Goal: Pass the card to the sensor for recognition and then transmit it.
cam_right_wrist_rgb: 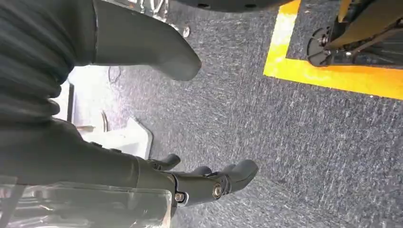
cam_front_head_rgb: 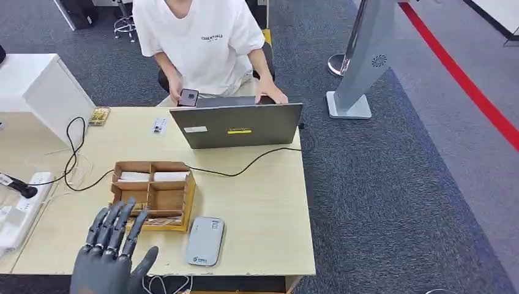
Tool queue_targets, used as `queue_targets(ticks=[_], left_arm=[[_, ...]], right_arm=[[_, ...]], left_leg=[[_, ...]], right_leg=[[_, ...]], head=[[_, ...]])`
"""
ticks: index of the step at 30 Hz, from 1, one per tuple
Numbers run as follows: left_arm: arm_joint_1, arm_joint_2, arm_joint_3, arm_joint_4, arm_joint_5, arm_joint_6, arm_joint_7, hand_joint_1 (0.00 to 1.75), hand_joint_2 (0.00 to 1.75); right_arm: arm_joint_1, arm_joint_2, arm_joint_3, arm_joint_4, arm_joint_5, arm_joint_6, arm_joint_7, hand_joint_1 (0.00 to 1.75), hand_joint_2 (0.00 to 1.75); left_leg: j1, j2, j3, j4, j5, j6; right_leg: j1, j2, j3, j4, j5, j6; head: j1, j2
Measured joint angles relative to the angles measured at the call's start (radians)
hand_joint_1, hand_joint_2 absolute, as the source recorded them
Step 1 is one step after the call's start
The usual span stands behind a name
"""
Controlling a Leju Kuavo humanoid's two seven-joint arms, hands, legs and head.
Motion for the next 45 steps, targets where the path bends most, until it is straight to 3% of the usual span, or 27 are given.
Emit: queue_targets(ticks=[2, 5, 9, 16, 39, 40, 43, 45], left_arm=[[-0.023, 0.040, -0.016, 0.066, 0.011, -0.095, 0.102, 0.00, 1.75], [-0.072, 0.071, -0.028, 0.175, 0.039, -0.149, 0.149, 0.00, 1.75], [-0.107, 0.088, -0.037, 0.250, 0.045, -0.155, 0.154, 0.00, 1.75], [-0.119, 0.098, -0.044, 0.294, 0.046, -0.155, 0.155, 0.00, 1.75], [-0.125, 0.102, -0.051, 0.323, 0.046, -0.154, 0.155, 0.00, 1.75], [-0.125, 0.102, -0.051, 0.323, 0.033, -0.131, 0.167, 0.00, 1.75], [-0.158, 0.100, -0.051, 0.374, 0.000, 0.083, 0.221, 0.00, 1.75], [-0.177, 0.100, -0.051, 0.394, -0.001, 0.143, 0.227, 0.00, 1.75]], right_arm=[[0.003, 0.000, -0.006, 0.000, 0.002, -0.002, 0.000, 0.00, 1.75], [0.005, 0.000, -0.009, 0.000, 0.011, -0.002, 0.005, 0.00, 1.75], [0.006, 0.000, -0.011, 0.000, 0.014, -0.002, 0.008, 0.00, 1.75], [0.008, 0.000, -0.012, 0.000, 0.015, -0.002, 0.009, 0.00, 1.75], [0.008, 0.000, -0.012, 0.000, 0.015, -0.001, 0.009, 0.00, 1.75], [0.008, 0.000, -0.012, 0.000, 0.025, 0.001, 0.013, 0.00, 1.75], [0.008, 0.000, -0.006, 0.000, 0.067, 0.013, 0.033, 0.00, 1.75], [0.007, 0.000, -0.004, 0.000, 0.074, 0.018, 0.035, 0.00, 1.75]], left_leg=[[0.000, -0.001, 0.000, 0.000, 0.000, 0.000], [0.001, 0.000, 0.000, 0.000, 0.001, 0.000], [0.000, 0.000, -0.001, 0.000, 0.001, 0.000], [0.000, 0.000, -0.001, 0.000, 0.000, 0.001], [0.000, 0.000, -0.001, 0.000, 0.000, 0.000], [0.000, 0.000, -0.001, 0.000, 0.000, 0.000], [0.000, -0.002, -0.001, 0.000, 0.000, 0.000], [0.000, -0.002, -0.001, 0.000, 0.000, 0.000]], right_leg=[[0.000, 0.000, 0.000, 0.000, 0.000, 0.000], [0.001, -0.001, 0.000, 0.001, 0.001, -0.001], [0.001, 0.000, 0.000, 0.001, 0.001, -0.002], [0.000, 0.000, 0.000, 0.000, 0.001, -0.002], [0.000, 0.000, 0.000, 0.000, 0.001, -0.002], [0.000, 0.000, 0.000, 0.000, 0.001, -0.002], [0.000, -0.002, 0.000, 0.000, 0.001, -0.002], [0.000, -0.002, 0.001, 0.000, 0.001, -0.002]], head=[[0.000, 0.000], [-0.001, 0.000], [0.000, 0.000], [0.000, 0.000], [-0.001, 0.000], [-0.001, 0.000], [0.000, 0.000], [-0.001, 0.000]])
